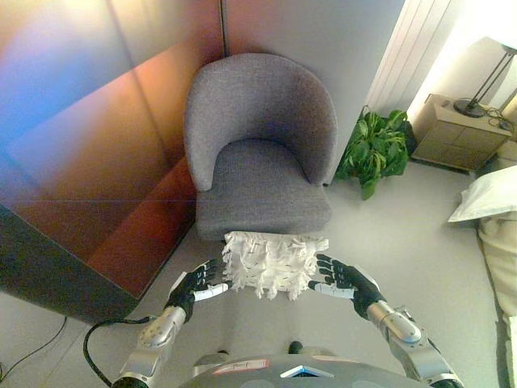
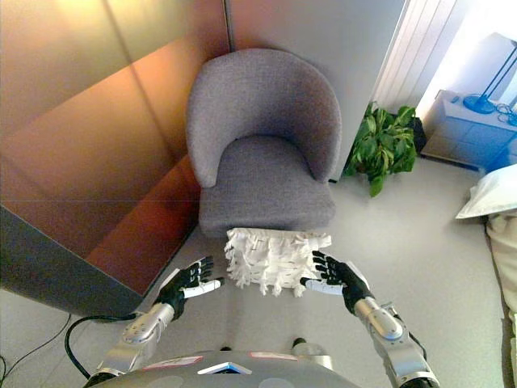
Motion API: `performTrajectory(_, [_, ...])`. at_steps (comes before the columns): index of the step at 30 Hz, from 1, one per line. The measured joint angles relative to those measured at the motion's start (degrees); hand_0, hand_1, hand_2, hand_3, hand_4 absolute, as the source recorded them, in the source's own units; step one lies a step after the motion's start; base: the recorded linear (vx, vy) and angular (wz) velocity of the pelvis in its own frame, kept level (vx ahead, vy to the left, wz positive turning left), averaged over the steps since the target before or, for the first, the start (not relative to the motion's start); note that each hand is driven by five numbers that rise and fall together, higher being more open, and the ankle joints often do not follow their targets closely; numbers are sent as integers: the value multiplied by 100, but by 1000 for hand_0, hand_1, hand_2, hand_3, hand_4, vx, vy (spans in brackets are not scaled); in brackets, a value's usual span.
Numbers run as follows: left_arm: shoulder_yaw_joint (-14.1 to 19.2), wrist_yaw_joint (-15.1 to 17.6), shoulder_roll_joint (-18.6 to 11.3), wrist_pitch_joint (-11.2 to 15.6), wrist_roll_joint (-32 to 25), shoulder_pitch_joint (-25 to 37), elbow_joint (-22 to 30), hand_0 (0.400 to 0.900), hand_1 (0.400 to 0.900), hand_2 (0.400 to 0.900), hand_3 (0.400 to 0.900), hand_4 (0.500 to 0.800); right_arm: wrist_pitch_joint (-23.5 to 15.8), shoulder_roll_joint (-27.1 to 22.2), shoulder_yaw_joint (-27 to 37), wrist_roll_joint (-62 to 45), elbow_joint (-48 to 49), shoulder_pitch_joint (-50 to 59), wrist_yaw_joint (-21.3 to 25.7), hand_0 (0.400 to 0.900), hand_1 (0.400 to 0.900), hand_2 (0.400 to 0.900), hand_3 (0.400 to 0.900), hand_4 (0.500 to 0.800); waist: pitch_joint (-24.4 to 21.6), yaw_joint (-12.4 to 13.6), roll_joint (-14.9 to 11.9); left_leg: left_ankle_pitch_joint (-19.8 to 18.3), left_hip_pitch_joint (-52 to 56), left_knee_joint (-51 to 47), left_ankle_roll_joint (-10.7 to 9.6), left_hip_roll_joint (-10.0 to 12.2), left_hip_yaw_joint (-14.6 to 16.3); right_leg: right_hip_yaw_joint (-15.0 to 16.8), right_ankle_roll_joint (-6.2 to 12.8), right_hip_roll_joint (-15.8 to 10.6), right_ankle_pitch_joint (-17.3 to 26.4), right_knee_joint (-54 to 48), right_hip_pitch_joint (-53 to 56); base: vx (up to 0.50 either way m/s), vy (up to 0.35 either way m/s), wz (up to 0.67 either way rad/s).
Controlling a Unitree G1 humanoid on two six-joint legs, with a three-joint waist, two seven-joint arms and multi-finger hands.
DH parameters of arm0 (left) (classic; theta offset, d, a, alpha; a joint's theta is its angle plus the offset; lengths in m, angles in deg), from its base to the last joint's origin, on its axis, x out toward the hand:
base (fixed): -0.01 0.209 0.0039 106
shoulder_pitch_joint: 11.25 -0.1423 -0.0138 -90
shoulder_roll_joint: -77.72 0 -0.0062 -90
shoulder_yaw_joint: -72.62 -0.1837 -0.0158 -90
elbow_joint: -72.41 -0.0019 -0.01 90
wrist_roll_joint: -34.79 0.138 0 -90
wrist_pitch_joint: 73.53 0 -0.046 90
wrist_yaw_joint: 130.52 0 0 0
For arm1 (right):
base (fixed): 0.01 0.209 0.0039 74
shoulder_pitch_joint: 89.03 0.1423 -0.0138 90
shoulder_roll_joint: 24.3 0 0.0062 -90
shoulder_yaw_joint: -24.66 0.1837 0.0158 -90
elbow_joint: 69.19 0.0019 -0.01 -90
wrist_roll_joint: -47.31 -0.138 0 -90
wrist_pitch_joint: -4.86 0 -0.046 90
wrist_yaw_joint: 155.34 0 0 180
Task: Pick up the pillow and put it on the sofa.
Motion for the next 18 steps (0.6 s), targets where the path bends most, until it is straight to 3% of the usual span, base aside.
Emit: performTrajectory(18, [0, 3, 0, 0, 0, -63, 0, 900, 900, 900, 900, 800, 0, 0, 0, 61, 0, -3, 5, 900, 900, 900, 900, 800, 0, -112, -3, 0, 24, 0, -3, -3, 25, 27, 19, 1, 12, -2, 7, 0, 2, -1])
